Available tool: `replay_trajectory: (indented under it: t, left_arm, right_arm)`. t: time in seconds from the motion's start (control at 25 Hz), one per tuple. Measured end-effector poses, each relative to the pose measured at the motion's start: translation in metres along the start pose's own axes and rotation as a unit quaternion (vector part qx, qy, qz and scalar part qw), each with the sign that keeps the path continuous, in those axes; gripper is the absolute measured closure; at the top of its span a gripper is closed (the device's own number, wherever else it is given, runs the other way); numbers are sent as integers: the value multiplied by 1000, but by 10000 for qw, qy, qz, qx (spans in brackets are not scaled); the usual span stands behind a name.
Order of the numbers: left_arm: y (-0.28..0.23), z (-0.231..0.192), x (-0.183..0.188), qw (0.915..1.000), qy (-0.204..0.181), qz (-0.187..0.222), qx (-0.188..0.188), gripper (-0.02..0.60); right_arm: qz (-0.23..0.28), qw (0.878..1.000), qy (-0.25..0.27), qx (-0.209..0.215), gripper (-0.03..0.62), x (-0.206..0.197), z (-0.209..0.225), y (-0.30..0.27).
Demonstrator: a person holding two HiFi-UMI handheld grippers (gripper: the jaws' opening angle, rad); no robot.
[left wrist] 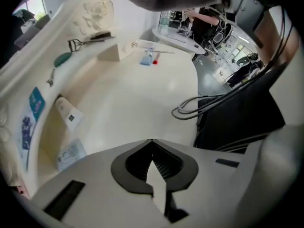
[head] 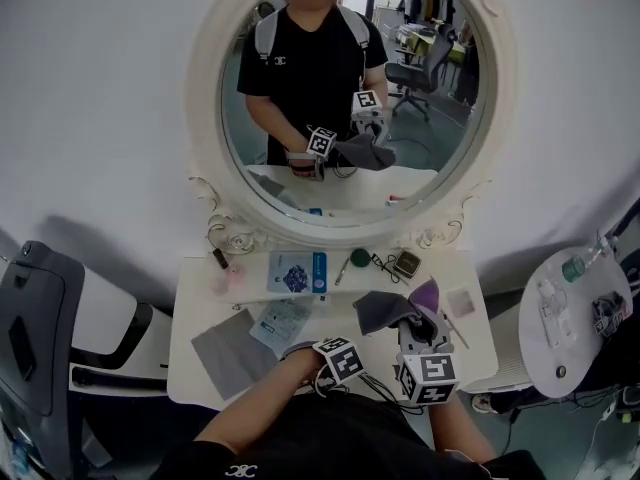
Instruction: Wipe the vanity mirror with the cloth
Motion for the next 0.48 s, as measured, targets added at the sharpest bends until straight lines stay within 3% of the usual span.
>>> replay_trajectory:
  t: [0.08, 0.2, 0.36, 0.48]
  left_arm:
    - [-17, 3, -4, 9995, -19, -271, -164, 580]
    - [-34, 1, -13, 9980, -85, -612, -122, 579]
    - [-31, 1, -17, 9983, 19, -575, -59, 579]
    - [-30, 2, -17, 9988, 46, -493, -55, 578]
  right_arm:
    - [-199, 9997, 5, -151, 546, -12, 7, 5]
    - [-436, 9980, -40, -460, 546, -27, 22, 13]
    - [-987, 9893, -337, -1023, 546, -70, 49, 30]
    - [-1728, 9743, -375, -1396, 546, -113, 68, 46]
Point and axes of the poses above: the fingertips, and each gripper's own axes: y backward along the fingers, z to its right, x out of its top, the point moved 6 cm from there along y, backward along the fingers, and after that the axes turned 3 degrees about -x, right-handed, at the moved point
